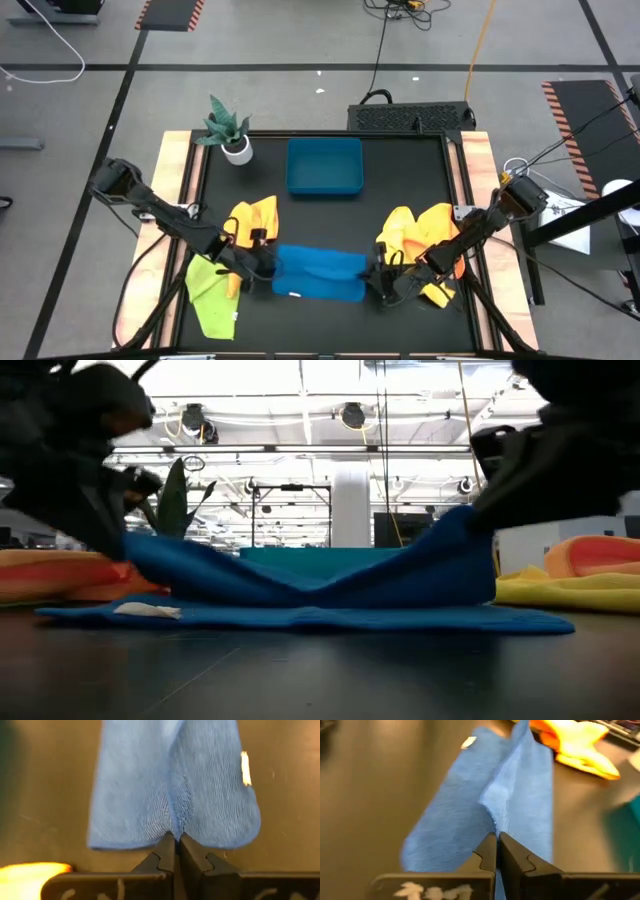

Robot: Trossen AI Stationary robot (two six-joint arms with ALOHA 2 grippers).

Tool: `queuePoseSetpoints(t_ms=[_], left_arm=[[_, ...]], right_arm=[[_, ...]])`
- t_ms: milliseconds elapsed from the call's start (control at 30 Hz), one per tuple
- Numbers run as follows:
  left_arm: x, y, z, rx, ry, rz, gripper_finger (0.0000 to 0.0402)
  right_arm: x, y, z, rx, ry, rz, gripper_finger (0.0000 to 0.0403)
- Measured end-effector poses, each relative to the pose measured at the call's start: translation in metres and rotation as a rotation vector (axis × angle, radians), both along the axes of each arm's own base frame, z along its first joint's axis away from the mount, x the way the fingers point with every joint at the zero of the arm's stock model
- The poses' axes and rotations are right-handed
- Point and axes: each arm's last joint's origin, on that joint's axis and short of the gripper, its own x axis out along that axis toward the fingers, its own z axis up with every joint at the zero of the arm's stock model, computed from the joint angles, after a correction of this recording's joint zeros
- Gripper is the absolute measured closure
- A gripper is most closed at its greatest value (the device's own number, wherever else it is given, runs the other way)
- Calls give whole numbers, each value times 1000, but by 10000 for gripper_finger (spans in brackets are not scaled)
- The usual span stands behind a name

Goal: Fold microfiber towels
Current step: Fold the blue microfiber cloth

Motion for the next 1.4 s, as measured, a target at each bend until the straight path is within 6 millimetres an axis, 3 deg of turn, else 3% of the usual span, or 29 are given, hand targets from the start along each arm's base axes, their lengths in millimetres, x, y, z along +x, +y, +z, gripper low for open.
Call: queuePoseSetpoints(t_ms=[233, 467, 733, 933, 1100, 1400], left_arm=[[-1, 12, 21, 70, -115, 15, 396], [6, 32, 23, 162, -119, 61, 391], [12, 61, 20, 211, -69, 157, 386], [14, 79, 18, 230, -37, 209, 396], [15, 86, 18, 230, -26, 233, 384], [14, 78, 18, 208, -33, 174, 384]], right_arm=[[2, -12, 19, -32, -62, -60, 402], [-7, -31, 36, -61, -133, -188, 403], [-25, -70, 19, 59, -133, -364, 403], [-38, -90, 7, 194, -243, -442, 403], [-46, -94, 3, 288, -301, -383, 403], [-51, -84, 2, 333, -302, -314, 403]])
